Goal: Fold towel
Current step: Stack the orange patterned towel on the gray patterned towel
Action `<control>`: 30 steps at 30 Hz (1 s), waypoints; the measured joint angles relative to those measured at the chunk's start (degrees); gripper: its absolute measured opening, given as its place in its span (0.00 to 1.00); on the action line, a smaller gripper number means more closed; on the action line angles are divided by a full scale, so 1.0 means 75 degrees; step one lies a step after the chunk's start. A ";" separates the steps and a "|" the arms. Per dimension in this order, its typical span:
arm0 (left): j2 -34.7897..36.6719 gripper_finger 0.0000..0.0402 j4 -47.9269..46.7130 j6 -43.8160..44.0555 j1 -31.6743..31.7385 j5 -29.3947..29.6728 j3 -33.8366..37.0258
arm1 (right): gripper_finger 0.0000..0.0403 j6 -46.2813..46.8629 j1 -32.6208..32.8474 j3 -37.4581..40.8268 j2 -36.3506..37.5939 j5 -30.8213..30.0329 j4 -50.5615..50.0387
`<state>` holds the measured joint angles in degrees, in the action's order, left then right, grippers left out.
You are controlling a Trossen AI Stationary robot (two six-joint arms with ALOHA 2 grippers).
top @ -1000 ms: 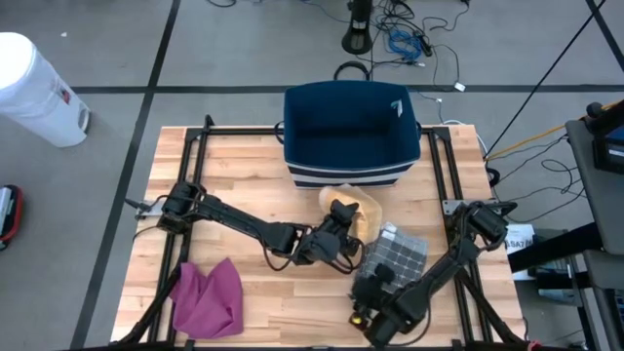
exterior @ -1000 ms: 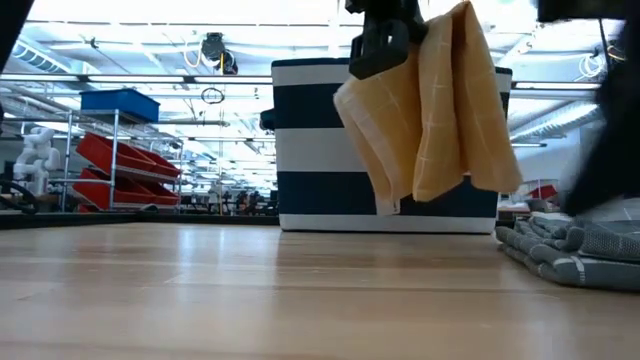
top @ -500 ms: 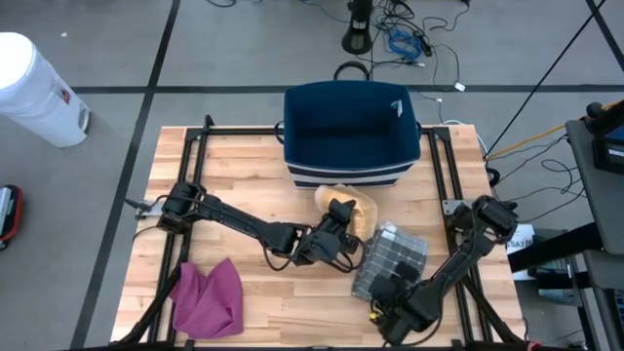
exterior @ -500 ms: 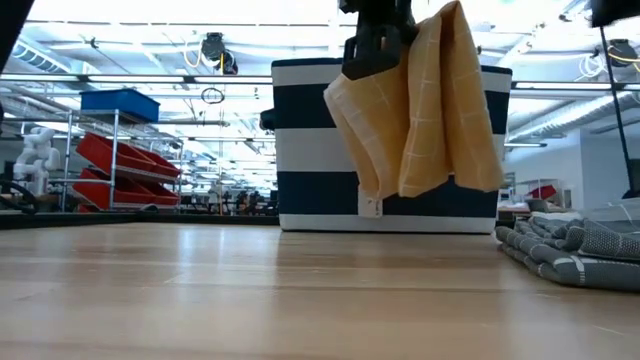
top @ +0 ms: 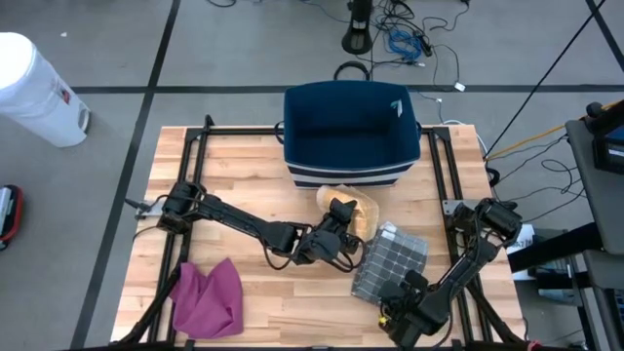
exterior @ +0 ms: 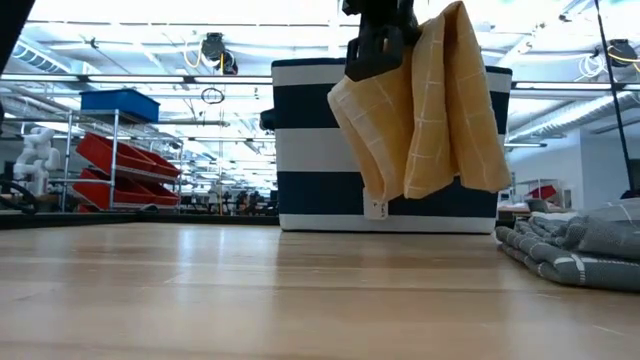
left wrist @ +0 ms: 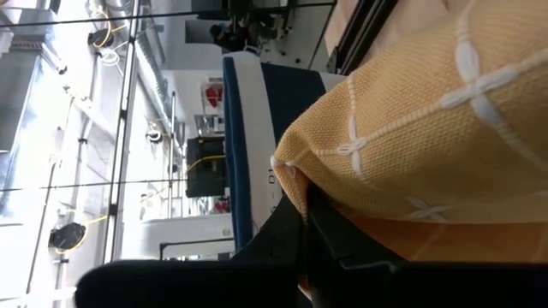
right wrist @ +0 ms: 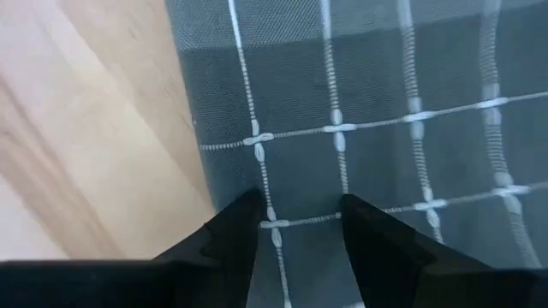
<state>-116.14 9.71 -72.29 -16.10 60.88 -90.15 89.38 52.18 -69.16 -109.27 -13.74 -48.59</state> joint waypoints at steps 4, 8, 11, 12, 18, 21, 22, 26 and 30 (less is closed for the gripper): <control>0.0000 0.00 -0.0002 -0.0016 0.0000 -0.0002 0.0000 | 0.38 0.0077 -0.0085 0.0669 0.0074 -0.0231 0.1230; 0.0000 0.00 -0.0002 -0.0032 0.0003 0.0000 0.0000 | 0.38 -0.0166 -0.0224 0.0823 0.0020 -0.1588 0.2371; 0.0000 0.00 0.0001 -0.0073 0.0031 0.0000 0.0000 | 0.38 -0.0627 -0.0447 0.0864 -0.0019 -0.2217 0.2890; 0.0000 0.00 0.0001 -0.0100 0.0038 0.0000 0.0000 | 0.38 -0.0730 -0.0552 0.0864 -0.0029 -0.2331 0.3022; 0.0000 0.00 0.0002 -0.0128 0.0058 0.0003 0.0000 | 0.38 -0.1590 -0.1261 0.0864 -0.0029 -0.2982 0.3642; 0.0000 0.00 0.0002 -0.0137 0.0058 0.0003 0.0000 | 0.38 -0.2391 -0.1580 0.0861 -0.0029 -0.3285 0.4322; 0.0000 0.00 0.0003 -0.0137 0.0058 0.0006 0.0000 | 0.38 -0.2688 -0.1653 0.0861 -0.0029 -0.3333 0.4555; 0.0000 0.00 0.0002 -0.0181 0.0058 0.0063 0.0000 | 0.38 -0.4004 -0.1727 0.0751 -0.0014 -0.3041 0.5260; 0.0000 0.00 0.0005 -0.0204 0.0058 0.0087 0.0000 | 0.38 -0.4356 -0.1468 0.0194 0.0016 -0.2812 0.4192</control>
<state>-116.14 9.75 -73.82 -15.66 61.54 -90.15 56.71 41.17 -67.70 -109.16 -34.83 -17.15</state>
